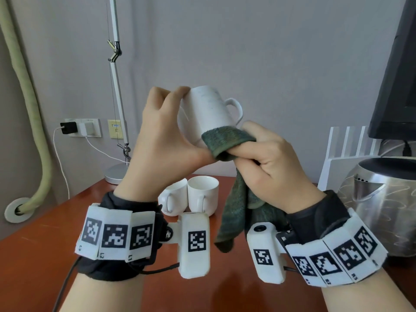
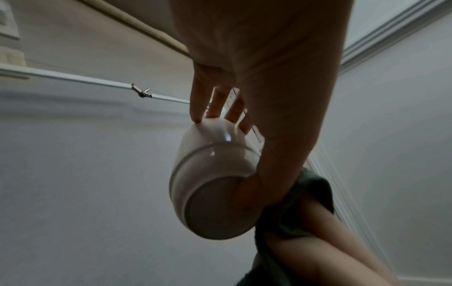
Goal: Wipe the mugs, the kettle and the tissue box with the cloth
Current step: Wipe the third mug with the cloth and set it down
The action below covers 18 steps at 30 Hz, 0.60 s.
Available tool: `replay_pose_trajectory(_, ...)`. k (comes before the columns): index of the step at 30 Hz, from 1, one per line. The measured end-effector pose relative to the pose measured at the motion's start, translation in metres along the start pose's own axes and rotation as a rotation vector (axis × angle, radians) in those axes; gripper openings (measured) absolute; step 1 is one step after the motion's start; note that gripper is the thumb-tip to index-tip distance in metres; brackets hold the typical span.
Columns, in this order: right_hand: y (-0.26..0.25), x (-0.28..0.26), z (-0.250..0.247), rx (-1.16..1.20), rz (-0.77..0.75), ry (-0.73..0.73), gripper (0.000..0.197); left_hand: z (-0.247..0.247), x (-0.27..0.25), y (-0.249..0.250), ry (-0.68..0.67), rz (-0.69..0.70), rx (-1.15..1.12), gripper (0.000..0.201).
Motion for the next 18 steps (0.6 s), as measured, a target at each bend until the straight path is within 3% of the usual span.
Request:
replay_pose_trajectory(10,0.033,-0.009,-0.021,0.223,0.165,0.13,0.036,-0.011,0.0,-0.006,0.057,-0.042,-0.088,0.105)
replay_pose_trajectory(15,-0.002,0.0,-0.002,0.018,-0.006,0.018,0.034,-0.007,0.0,-0.004,-0.001,0.002,-0.012,0.105)
replay_pose_trajectory(18,0.0,-0.002,-0.008,-0.123,-0.022,0.046,0.034,-0.005,-0.001,-0.003,-0.006,0.015,0.003,0.105)
Point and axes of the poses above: each hand's wrist, its own x-axis towards the middle knuckle, its own z-axis out of the palm, y = z × x, the point moved 10 cm from there along x, towards the middle knuckle, and after that the axes turned 8 degrees about -y, right-handed, at the moved point
